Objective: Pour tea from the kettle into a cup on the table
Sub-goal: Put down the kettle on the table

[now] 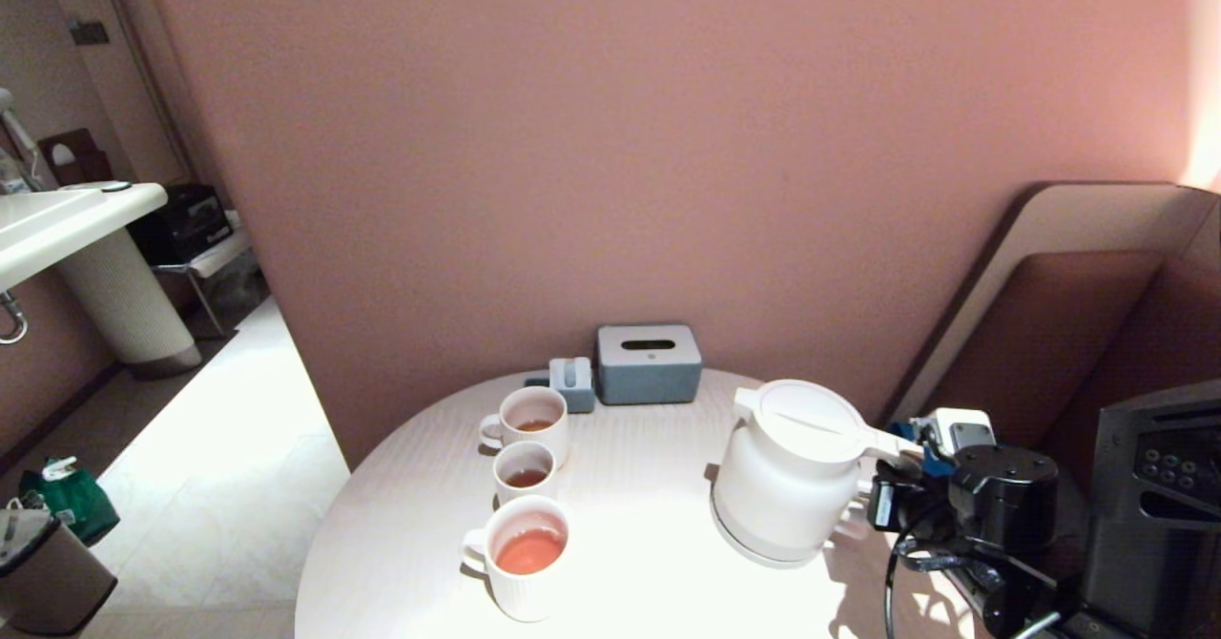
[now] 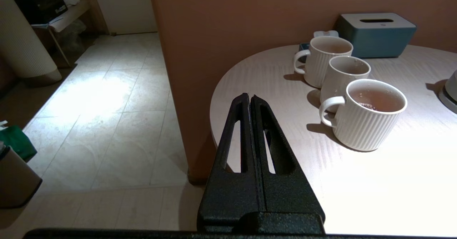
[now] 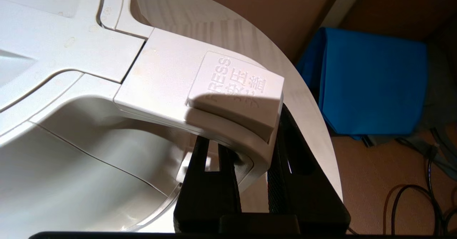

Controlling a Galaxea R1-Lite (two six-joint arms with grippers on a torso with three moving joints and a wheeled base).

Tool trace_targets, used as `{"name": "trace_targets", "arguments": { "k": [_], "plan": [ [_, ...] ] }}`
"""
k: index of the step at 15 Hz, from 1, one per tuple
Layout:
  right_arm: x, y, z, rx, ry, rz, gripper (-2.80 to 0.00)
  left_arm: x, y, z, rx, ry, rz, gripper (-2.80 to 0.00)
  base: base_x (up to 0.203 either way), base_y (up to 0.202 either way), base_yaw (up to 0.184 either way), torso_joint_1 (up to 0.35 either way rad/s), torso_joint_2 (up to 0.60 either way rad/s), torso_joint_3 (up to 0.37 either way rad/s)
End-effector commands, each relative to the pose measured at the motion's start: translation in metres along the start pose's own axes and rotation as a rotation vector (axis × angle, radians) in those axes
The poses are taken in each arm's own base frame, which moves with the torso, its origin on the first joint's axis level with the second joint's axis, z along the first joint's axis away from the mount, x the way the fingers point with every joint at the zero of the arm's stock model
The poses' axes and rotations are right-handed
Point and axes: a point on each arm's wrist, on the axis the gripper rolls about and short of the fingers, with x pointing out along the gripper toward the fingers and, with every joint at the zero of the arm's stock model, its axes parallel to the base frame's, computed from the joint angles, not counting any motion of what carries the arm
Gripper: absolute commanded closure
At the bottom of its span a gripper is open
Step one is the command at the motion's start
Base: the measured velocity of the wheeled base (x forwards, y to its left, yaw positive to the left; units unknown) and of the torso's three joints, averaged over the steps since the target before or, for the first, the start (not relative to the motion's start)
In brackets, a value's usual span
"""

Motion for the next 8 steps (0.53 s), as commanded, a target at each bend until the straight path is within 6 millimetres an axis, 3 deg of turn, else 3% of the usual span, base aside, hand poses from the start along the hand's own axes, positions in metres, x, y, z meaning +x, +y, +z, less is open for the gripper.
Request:
{"name": "trace_targets", "arguments": {
  "k": [1,4,8],
  "plan": [
    [0.007,0.003,0.004,0.010,-0.049,0.004,0.00,0.000,0.000,0.000,0.000,0.000,0.001,0.00,0.000,0.000,0.000,0.000,0.00,0.000],
    [0.025,0.008,0.004,-0.017,-0.059,0.039,0.00,0.000,0.000,0.000,0.000,0.000,-0.001,0.00,0.000,0.000,0.000,0.000,0.00,0.000],
    [0.024,0.009,0.005,-0.039,-0.054,0.134,0.00,0.000,0.000,0.000,0.000,0.000,-0.001,0.00,0.000,0.000,0.000,0.000,0.00,0.000]
  ]
}}
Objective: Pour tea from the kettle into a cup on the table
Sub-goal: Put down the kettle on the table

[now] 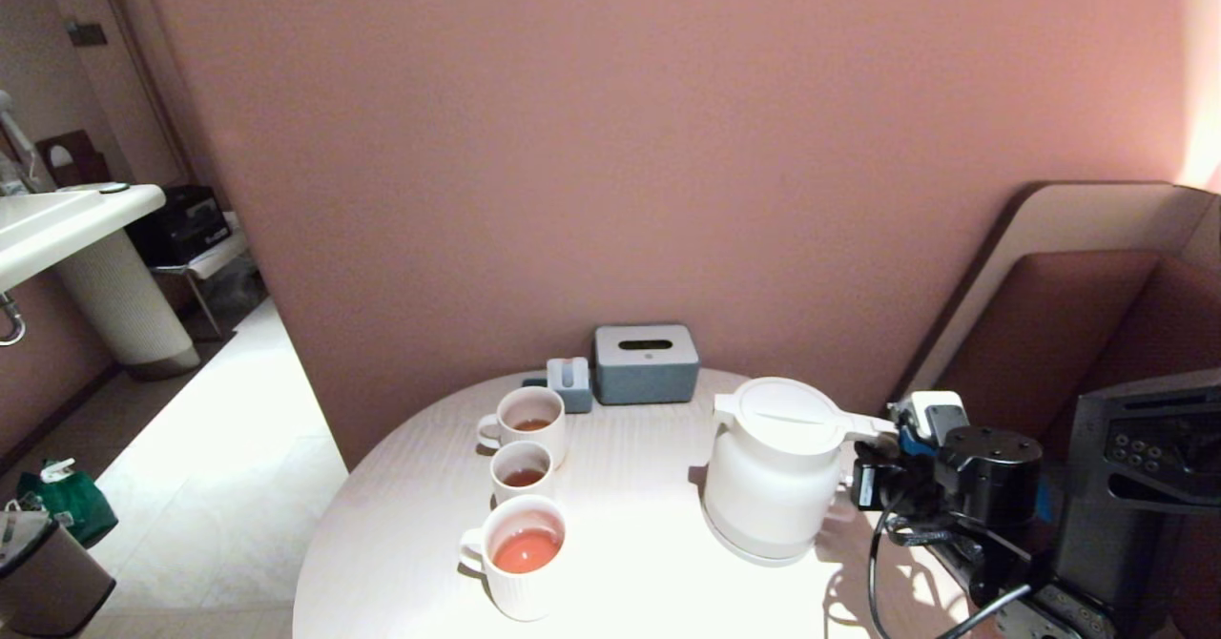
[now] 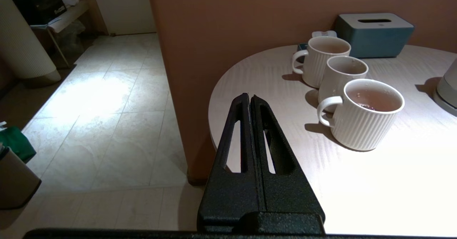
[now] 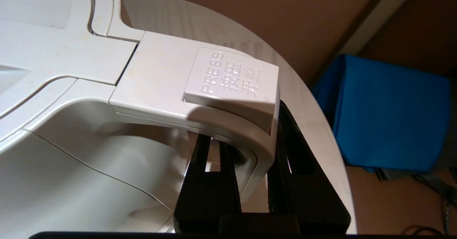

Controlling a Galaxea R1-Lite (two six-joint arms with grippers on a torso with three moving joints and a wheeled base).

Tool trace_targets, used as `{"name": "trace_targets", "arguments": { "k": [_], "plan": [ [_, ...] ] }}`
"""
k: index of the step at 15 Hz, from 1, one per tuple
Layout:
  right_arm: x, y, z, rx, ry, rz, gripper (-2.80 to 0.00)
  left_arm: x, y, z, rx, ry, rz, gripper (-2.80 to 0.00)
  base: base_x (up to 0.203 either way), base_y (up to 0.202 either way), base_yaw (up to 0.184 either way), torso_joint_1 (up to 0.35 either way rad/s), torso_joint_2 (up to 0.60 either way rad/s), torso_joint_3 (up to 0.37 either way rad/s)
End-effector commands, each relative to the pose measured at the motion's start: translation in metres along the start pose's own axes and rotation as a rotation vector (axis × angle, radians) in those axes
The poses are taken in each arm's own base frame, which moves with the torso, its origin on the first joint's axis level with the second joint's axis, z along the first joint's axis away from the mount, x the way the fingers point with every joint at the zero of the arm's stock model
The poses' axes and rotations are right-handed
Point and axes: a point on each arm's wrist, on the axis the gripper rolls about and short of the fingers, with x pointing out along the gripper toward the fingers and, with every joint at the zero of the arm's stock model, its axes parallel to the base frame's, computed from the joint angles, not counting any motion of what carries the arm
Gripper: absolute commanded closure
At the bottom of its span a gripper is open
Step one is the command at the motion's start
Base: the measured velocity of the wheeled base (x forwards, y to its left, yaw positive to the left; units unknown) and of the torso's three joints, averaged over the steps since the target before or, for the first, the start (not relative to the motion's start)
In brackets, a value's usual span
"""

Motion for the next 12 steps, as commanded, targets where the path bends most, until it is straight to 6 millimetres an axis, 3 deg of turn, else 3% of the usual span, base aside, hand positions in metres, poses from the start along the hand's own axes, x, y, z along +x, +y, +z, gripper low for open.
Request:
{"name": "trace_targets", "arguments": {
  "k": [1,12],
  "plan": [
    [0.0004,0.0013,0.0025,0.000,-0.031,0.032,0.00,0.0001,0.0000,0.0001,0.000,0.000,0.000,0.00,0.000,0.000,0.000,0.000,0.00,0.000],
    [0.0021,-0.0054,0.0107,0.000,-0.059,0.069,0.00,0.0001,0.0000,0.0001,0.000,0.000,0.000,0.00,0.000,0.000,0.000,0.000,0.00,0.000]
  ]
}}
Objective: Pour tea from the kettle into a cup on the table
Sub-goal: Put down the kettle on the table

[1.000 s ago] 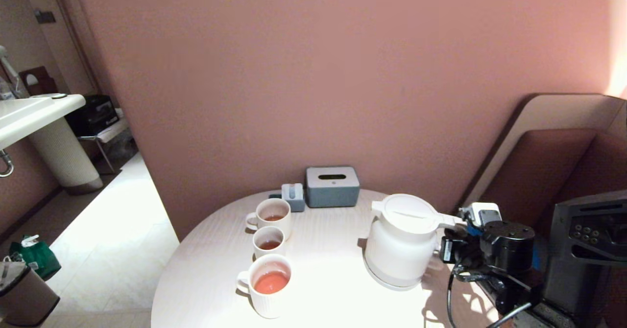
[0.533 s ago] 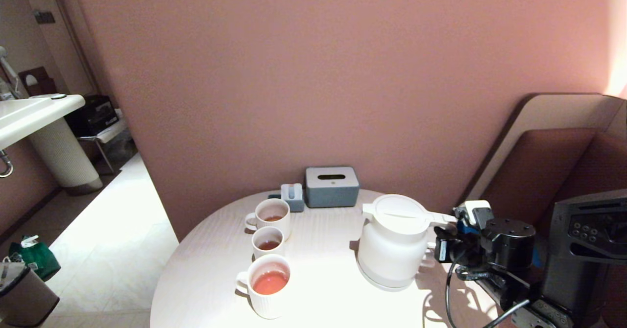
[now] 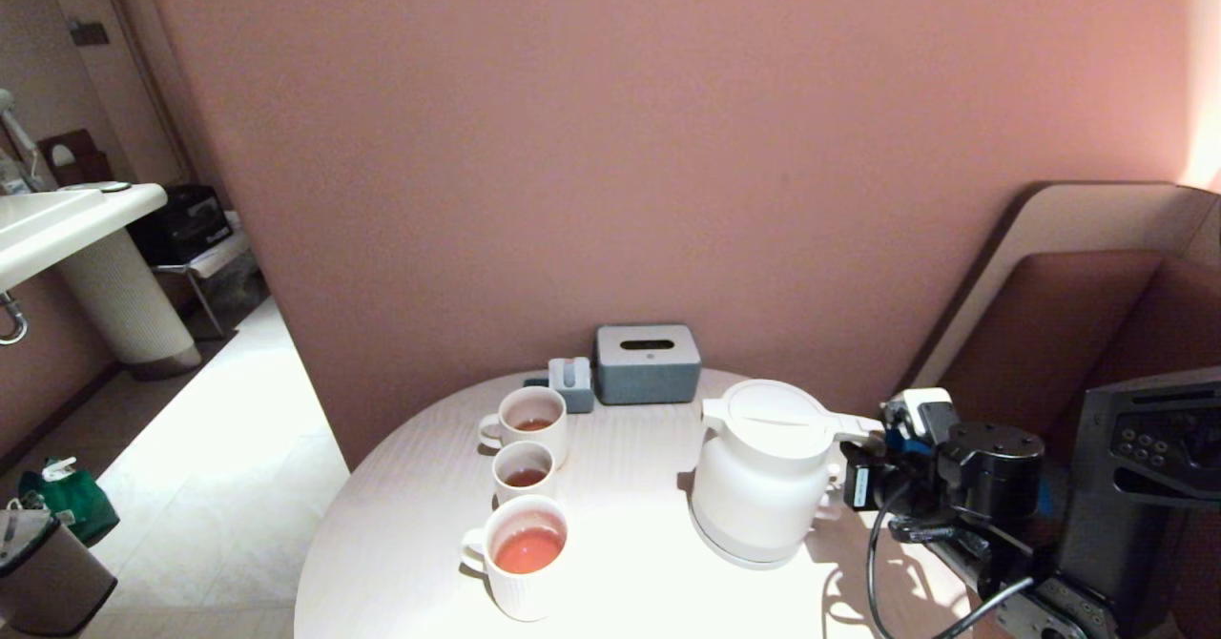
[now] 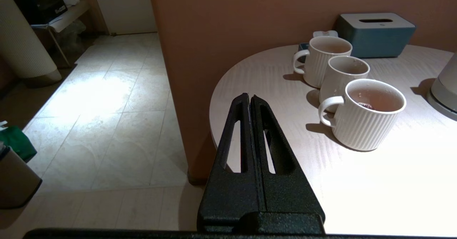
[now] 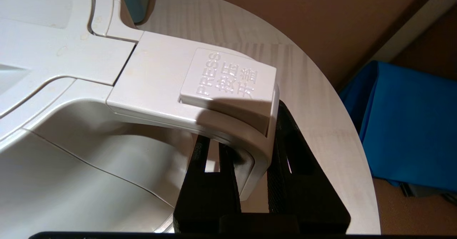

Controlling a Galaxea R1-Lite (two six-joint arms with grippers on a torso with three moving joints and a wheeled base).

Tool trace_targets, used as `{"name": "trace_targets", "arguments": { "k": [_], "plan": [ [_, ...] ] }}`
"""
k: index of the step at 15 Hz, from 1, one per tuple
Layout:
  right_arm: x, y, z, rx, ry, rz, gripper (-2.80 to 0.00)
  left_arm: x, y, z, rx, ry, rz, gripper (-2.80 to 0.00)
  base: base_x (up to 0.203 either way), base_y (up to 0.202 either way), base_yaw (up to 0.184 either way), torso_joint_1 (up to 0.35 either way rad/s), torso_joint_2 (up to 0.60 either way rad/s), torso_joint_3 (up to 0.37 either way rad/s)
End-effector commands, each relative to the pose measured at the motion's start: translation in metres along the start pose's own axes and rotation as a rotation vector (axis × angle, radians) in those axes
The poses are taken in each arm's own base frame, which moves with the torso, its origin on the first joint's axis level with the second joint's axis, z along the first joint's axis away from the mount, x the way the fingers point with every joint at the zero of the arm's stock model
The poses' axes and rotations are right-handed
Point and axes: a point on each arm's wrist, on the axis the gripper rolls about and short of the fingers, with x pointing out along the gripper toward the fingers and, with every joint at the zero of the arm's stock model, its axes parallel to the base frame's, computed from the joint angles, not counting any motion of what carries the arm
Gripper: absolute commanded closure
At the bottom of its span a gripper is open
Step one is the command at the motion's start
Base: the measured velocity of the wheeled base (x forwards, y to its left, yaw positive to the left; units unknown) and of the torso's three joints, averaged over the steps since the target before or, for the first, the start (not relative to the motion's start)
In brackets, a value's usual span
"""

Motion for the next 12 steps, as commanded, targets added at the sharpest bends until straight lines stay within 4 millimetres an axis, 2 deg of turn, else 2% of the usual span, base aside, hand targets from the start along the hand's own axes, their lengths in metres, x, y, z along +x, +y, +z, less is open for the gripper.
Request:
{"name": "trace_targets", "arguments": {
  "k": [1,12],
  "plan": [
    [0.0004,-0.0013,0.0055,0.004,-0.051,-0.014,0.00,0.0001,0.0000,0.0001,0.000,0.000,0.000,0.00,0.000,0.000,0.000,0.000,0.00,0.000],
    [-0.0027,-0.0022,0.0102,-0.016,-0.070,-0.058,0.00,0.0001,0.0000,0.0001,0.000,0.000,0.000,0.00,0.000,0.000,0.000,0.000,0.00,0.000]
  ]
}}
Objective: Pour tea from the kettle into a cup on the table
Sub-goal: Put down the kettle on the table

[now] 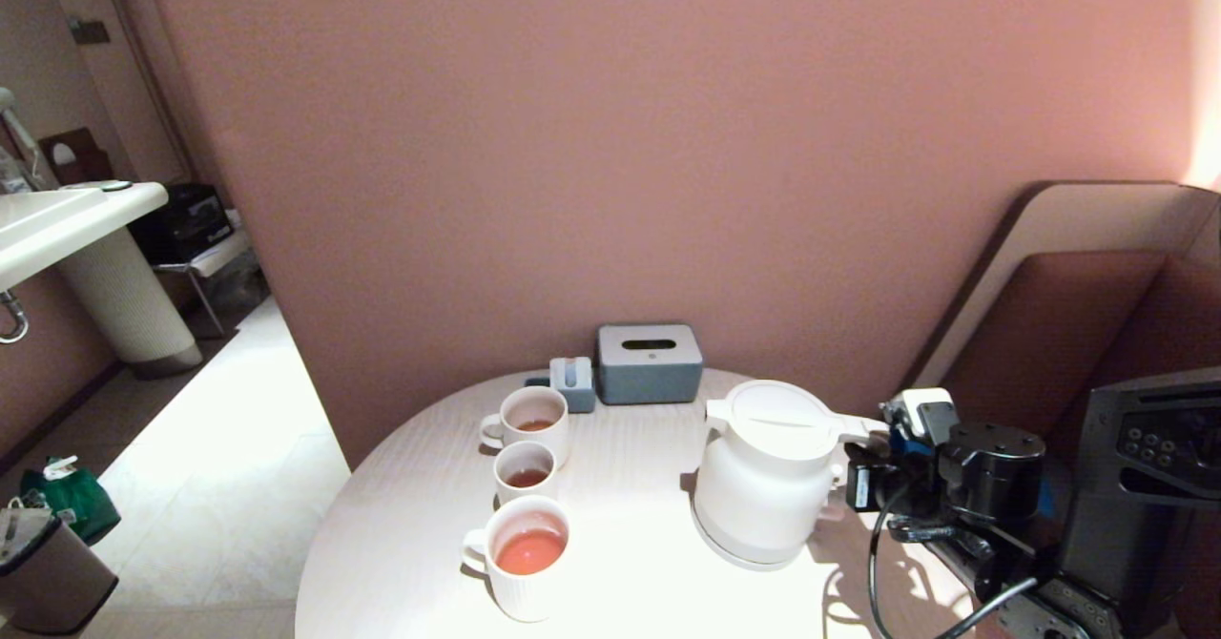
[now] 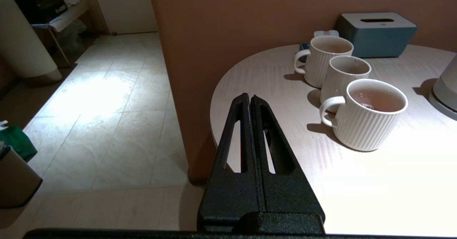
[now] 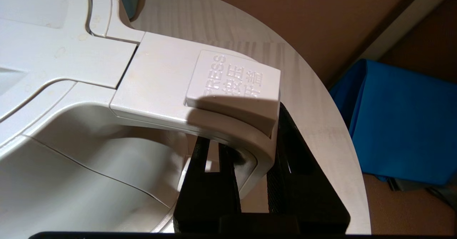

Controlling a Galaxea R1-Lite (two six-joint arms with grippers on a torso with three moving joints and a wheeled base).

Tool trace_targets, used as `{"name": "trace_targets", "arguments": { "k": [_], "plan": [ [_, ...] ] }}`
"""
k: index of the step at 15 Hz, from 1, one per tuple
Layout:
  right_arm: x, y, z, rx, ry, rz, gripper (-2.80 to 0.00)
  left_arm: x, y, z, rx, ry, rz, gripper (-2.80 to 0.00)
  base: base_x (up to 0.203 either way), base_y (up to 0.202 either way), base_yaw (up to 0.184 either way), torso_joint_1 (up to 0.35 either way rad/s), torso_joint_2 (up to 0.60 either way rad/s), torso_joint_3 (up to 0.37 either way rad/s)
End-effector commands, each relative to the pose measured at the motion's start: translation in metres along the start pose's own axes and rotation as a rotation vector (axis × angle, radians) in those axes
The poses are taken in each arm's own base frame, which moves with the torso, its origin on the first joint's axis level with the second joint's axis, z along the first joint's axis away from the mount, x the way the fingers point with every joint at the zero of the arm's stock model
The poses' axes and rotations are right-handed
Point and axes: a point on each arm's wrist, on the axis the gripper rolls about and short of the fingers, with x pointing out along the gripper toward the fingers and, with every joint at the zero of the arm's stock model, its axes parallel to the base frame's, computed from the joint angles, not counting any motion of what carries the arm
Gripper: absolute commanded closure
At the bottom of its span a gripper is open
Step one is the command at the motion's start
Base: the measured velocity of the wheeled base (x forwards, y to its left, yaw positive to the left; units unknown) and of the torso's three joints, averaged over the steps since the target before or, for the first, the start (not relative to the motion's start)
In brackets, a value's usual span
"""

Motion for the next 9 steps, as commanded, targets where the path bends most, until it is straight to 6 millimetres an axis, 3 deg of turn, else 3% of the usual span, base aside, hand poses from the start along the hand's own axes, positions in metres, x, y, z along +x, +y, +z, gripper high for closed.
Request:
{"name": "trace_targets", "arguments": {
  "k": [1,9],
  "plan": [
    [-0.0010,0.0001,0.0044,0.011,-0.044,-0.002,0.00,0.0001,0.0000,0.0001,-0.001,0.000,0.001,0.00,0.000,0.000,0.000,0.000,0.00,0.000],
    [-0.0022,-0.0011,0.0082,0.005,-0.058,-0.013,0.00,0.0001,0.0000,0.0001,-0.001,0.000,0.001,0.00,0.000,0.000,0.000,0.000,0.00,0.000]
  ]
}}
